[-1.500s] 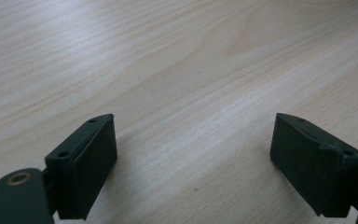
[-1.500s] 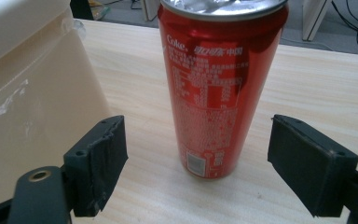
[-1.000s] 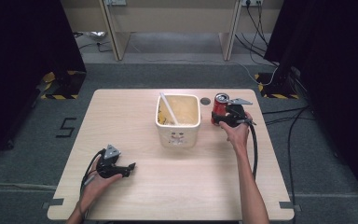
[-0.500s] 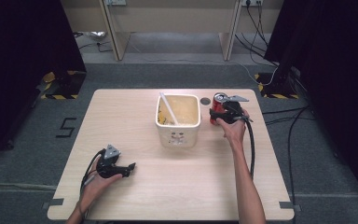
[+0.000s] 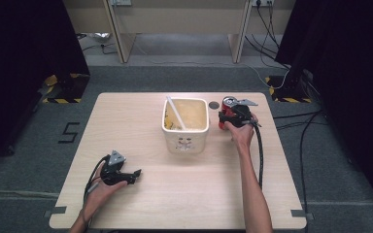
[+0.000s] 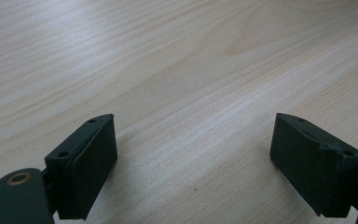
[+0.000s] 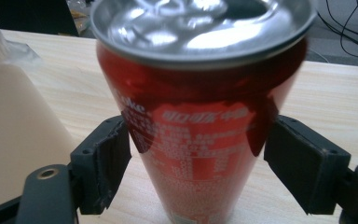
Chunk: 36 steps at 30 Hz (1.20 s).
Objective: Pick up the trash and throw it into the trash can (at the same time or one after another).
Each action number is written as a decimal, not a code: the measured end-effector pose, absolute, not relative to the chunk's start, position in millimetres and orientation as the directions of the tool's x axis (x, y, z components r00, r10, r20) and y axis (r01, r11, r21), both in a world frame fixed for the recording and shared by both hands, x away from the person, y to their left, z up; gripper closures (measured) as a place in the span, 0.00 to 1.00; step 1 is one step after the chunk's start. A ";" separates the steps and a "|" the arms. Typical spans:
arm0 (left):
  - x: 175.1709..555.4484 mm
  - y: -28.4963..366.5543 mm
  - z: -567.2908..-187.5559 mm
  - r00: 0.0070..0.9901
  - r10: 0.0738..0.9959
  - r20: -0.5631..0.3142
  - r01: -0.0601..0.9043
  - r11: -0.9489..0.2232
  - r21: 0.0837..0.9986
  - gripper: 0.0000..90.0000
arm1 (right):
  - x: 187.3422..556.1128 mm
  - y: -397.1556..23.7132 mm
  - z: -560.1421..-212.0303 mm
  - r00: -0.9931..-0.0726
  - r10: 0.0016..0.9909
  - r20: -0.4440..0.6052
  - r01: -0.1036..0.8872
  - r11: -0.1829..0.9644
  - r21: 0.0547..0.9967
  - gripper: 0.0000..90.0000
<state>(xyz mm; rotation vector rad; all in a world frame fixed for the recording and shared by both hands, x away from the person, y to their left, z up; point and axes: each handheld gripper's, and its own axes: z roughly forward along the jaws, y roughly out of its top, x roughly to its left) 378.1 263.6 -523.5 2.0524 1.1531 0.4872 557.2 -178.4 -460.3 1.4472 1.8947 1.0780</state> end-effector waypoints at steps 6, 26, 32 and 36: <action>378.1 263.6 -523.6 0.528 0.849 -0.021 0.576 -0.339 0.744 0.15 | 560.4 -174.7 -467.5 -0.293 0.955 0.040 0.552 0.134 0.823 0.29; 378.1 263.6 -523.5 0.528 0.849 -0.022 0.576 -0.339 0.743 0.15 | 546.9 -179.8 -447.2 -0.313 0.950 -0.005 0.513 0.174 0.841 0.38; 378.1 263.7 -523.5 0.528 0.849 -0.022 0.576 -0.340 0.743 0.15 | 541.1 -183.3 -438.0 -0.321 0.947 -0.007 0.512 0.180 0.840 0.38; 378.1 263.6 -523.5 0.528 0.849 -0.022 0.576 -0.339 0.743 0.15 | 537.4 -186.3 -431.8 -0.318 0.948 -0.011 0.508 0.181 0.842 0.38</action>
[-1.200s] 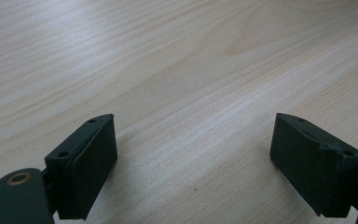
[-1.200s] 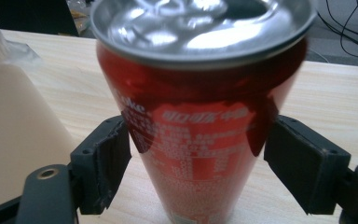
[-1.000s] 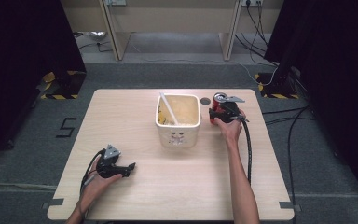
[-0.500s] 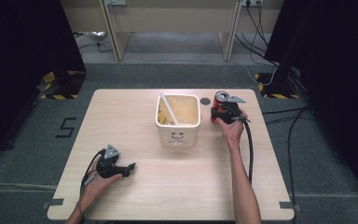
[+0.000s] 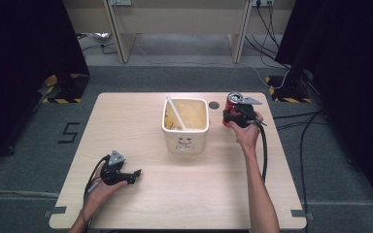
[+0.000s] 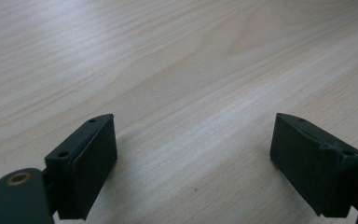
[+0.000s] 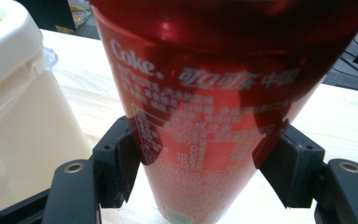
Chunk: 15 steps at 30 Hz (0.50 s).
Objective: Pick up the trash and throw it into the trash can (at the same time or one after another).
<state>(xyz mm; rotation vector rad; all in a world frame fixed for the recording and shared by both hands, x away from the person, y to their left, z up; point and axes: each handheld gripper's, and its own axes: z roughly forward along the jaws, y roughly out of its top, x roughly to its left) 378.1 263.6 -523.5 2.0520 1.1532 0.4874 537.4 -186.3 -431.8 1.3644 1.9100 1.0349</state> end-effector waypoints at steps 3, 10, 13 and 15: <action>378.1 263.6 -523.5 0.528 0.849 -0.022 0.576 -0.339 0.744 0.15 | 533.5 -188.5 -426.1 -0.322 0.946 -0.022 0.506 0.191 0.841 0.38; 378.1 263.7 -523.5 0.528 0.849 -0.021 0.576 -0.340 0.743 0.15 | 524.9 -188.7 -415.1 -0.333 0.943 -0.020 0.500 0.195 0.844 0.38; 378.2 263.6 -523.6 0.528 0.849 -0.021 0.576 -0.339 0.744 0.15 | 522.2 -189.0 -411.9 -0.338 0.941 -0.022 0.497 0.198 0.845 0.38; 378.1 263.6 -523.6 0.528 0.849 -0.021 0.576 -0.339 0.744 0.15 | 518.6 -189.3 -406.5 -0.345 0.938 -0.019 0.493 0.199 0.847 0.38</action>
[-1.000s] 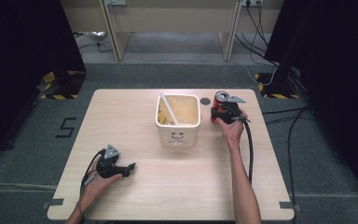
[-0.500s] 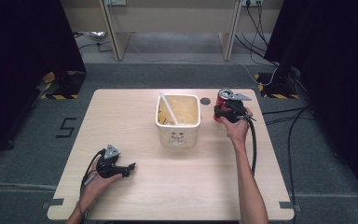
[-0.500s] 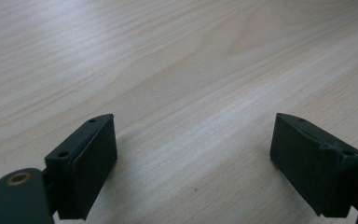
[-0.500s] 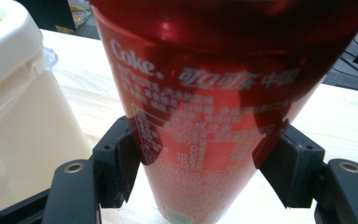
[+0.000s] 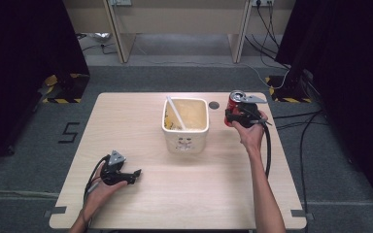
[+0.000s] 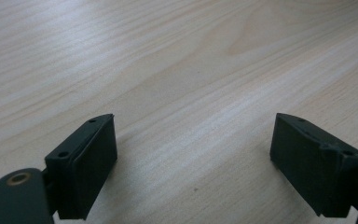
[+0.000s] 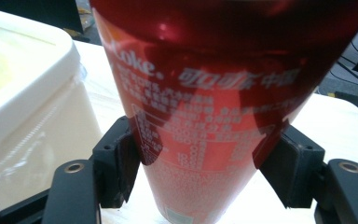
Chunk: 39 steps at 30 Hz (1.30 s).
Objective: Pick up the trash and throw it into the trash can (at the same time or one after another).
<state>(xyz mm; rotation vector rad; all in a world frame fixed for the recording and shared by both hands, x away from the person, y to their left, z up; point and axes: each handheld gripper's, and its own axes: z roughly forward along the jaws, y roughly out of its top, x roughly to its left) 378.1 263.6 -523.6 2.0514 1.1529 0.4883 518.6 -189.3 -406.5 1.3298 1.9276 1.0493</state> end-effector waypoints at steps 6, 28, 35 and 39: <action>378.2 263.7 -523.5 0.529 0.848 -0.020 0.575 -0.341 0.743 0.15 | 511.4 -187.1 -389.9 -0.359 0.933 -0.025 0.475 0.205 0.855 0.38; 378.2 263.7 -523.5 0.529 0.848 -0.020 0.575 -0.341 0.743 0.15 | 501.8 -161.9 -341.6 -0.428 0.903 -0.041 0.445 0.250 0.860 0.38; 378.2 263.6 -523.5 0.528 0.849 -0.021 0.575 -0.340 0.744 0.15 | 499.0 -155.5 -327.9 -0.454 0.890 -0.028 0.430 0.246 0.868 0.38; 378.2 263.6 -523.5 0.528 0.849 -0.021 0.575 -0.340 0.744 0.15 | 497.3 -146.7 -320.3 -0.475 0.879 -0.027 0.421 0.254 0.871 0.38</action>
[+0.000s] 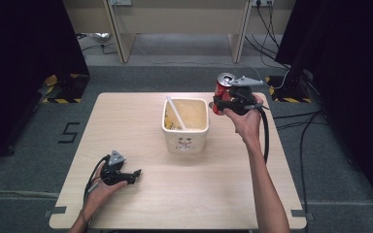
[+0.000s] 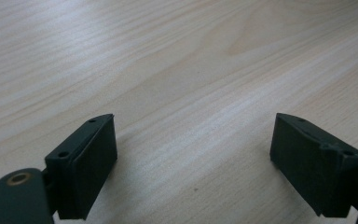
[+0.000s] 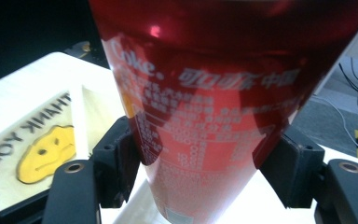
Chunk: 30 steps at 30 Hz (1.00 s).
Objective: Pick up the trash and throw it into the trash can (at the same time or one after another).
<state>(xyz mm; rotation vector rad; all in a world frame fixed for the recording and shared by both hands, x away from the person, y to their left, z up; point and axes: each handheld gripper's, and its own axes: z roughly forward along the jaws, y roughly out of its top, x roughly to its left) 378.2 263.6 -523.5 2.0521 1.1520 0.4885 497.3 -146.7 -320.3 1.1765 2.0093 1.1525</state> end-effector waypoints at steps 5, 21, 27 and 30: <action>378.2 263.6 -523.5 0.528 0.849 -0.021 0.575 -0.340 0.744 0.15 | 493.8 -132.3 -313.0 -0.510 0.859 -0.041 0.403 0.280 0.871 0.38; 378.2 263.8 -523.3 0.529 0.848 -0.021 0.576 -0.341 0.742 0.15 | 500.2 -96.6 -313.6 -0.570 0.821 -0.036 0.398 0.315 0.862 0.38; 378.2 263.6 -523.5 0.528 0.849 -0.020 0.575 -0.340 0.744 0.15 | 501.9 -87.4 -315.5 -0.582 0.812 -0.042 0.397 0.329 0.857 0.38; 378.2 263.6 -523.5 0.528 0.849 -0.020 0.575 -0.340 0.744 0.15 | 503.1 -84.3 -317.2 -0.588 0.808 -0.041 0.397 0.332 0.856 0.38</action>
